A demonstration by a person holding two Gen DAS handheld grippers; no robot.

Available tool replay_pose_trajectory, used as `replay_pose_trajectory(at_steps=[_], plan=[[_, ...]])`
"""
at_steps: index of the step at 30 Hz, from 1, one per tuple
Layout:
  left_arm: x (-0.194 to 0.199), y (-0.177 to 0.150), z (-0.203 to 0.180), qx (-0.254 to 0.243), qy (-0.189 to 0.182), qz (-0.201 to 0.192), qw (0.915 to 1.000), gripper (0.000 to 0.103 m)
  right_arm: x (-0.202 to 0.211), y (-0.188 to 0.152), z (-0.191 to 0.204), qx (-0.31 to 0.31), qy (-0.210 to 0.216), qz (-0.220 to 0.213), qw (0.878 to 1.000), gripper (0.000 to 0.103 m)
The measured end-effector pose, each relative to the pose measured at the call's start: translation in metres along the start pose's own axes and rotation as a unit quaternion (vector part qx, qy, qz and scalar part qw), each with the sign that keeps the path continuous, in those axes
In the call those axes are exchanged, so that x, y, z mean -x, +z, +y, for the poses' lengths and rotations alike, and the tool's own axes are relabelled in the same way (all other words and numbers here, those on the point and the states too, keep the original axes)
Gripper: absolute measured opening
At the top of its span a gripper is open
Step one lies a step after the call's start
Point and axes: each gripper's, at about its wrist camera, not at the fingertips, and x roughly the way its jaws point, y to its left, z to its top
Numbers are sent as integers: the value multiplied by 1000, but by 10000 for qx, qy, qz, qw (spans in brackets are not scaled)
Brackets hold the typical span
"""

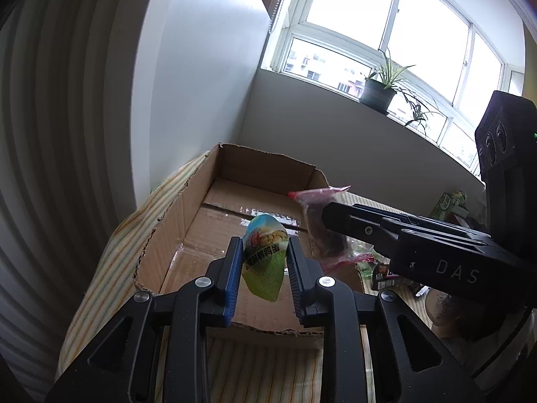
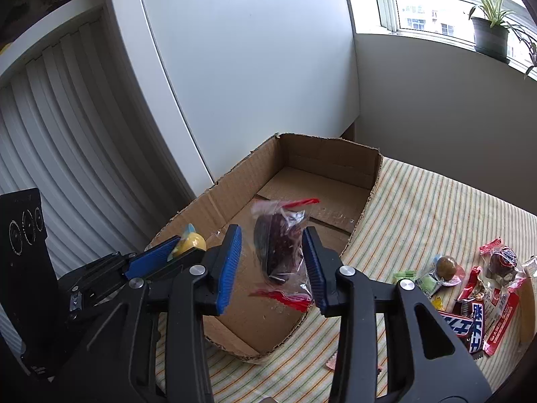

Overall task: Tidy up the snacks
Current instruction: 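Drop the jelly cup into the box with the left tool while the right tool drops the red bag, then move both tools back over the chocolate bars on the bedspread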

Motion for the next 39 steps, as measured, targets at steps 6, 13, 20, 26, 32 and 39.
replay_pose_trajectory(at_steps=[6, 13, 20, 26, 32, 39], plan=[[2, 0, 1, 58, 137, -92, 9998, 54, 17, 1, -14, -175, -94, -212, 9996, 57], [0, -1, -17, -83, -64, -77, 9999, 54, 52, -7, -45, -309, -420, -370, 9980, 57], [-4, -3, -43, -278, -289, 7, 9992, 54, 87, -22, -93, -544, -846, -388, 9942, 57], [-11, -9, -73, -447, -542, 144, 9974, 53, 110, -43, -135, -914, -1121, -336, 9889, 57], [-32, -22, -110, -726, -876, 546, 9920, 53, 102, -64, -169, -1155, -1154, 84, 9866, 55], [-73, -12, -145, -905, -1002, 1025, 9855, 46, 96, -83, -194, -1471, -979, 394, 9835, 38]])
